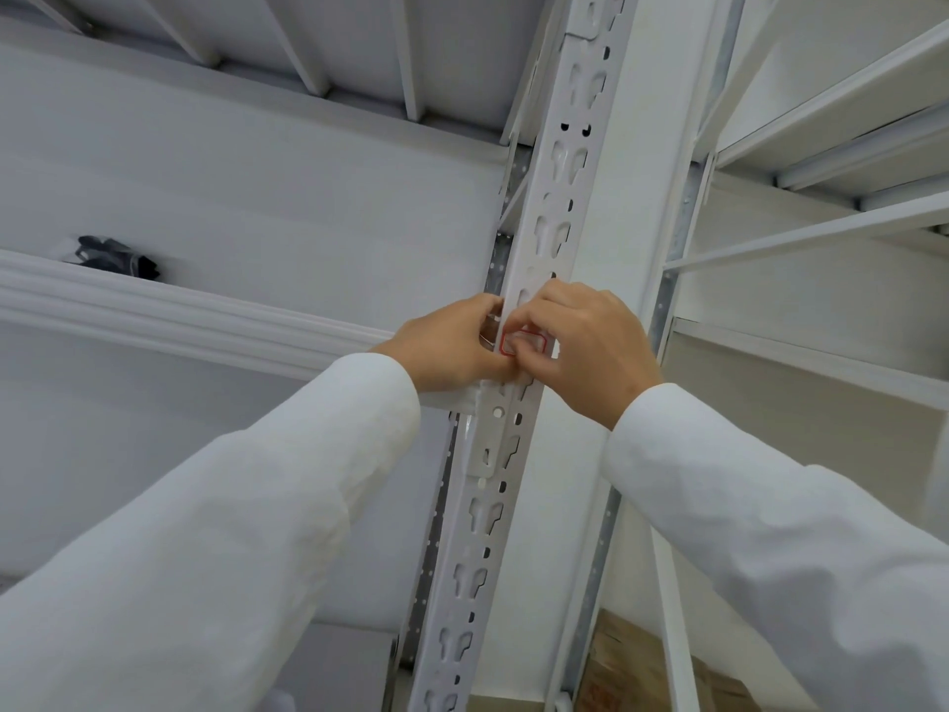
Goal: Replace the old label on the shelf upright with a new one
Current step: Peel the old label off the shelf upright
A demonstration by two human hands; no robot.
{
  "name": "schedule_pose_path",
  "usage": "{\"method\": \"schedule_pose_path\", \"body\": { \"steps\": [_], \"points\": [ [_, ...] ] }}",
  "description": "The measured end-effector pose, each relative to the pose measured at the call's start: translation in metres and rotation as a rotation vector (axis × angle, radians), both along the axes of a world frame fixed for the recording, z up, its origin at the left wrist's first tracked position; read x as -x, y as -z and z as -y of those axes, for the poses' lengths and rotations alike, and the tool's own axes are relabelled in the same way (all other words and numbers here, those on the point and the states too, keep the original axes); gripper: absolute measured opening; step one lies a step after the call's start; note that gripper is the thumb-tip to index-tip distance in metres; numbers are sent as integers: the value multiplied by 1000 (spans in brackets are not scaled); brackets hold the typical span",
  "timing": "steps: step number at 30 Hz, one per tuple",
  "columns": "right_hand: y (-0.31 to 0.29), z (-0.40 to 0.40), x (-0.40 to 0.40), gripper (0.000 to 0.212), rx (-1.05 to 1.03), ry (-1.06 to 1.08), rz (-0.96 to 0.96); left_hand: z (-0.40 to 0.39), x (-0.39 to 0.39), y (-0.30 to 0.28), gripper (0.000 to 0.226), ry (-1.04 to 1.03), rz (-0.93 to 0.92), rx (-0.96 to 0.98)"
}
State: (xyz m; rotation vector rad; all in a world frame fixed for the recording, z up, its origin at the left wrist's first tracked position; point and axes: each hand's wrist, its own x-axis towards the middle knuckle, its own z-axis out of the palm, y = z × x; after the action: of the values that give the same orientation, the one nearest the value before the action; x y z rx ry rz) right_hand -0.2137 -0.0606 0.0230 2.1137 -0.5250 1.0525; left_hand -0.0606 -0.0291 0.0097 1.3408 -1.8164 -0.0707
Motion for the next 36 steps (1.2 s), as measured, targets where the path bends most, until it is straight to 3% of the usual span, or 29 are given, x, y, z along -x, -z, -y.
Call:
{"method": "schedule_pose_path", "body": {
  "steps": [10,14,17,25,31,36],
  "points": [
    [5,-3,-6,21,1,-3,63,-1,1,0,26,12,-7,-16],
    [-2,-4,-5,16,-49,6,19,1,1,0,41,10,-5,-26],
    [-3,-2,4,5,-142,-38,41,-1,1,0,32,6,3,-12],
    [1,-1,2,14,-7,-28,1,-2,2,-1,29,-1,-5,-15],
    [0,-5,-3,20,-47,37,19,0,1,-1,30,-3,-4,-20],
    [-5,-7,-1,17,-120,72,-78,-1,1,-2,24,3,2,-15]
  ]
}}
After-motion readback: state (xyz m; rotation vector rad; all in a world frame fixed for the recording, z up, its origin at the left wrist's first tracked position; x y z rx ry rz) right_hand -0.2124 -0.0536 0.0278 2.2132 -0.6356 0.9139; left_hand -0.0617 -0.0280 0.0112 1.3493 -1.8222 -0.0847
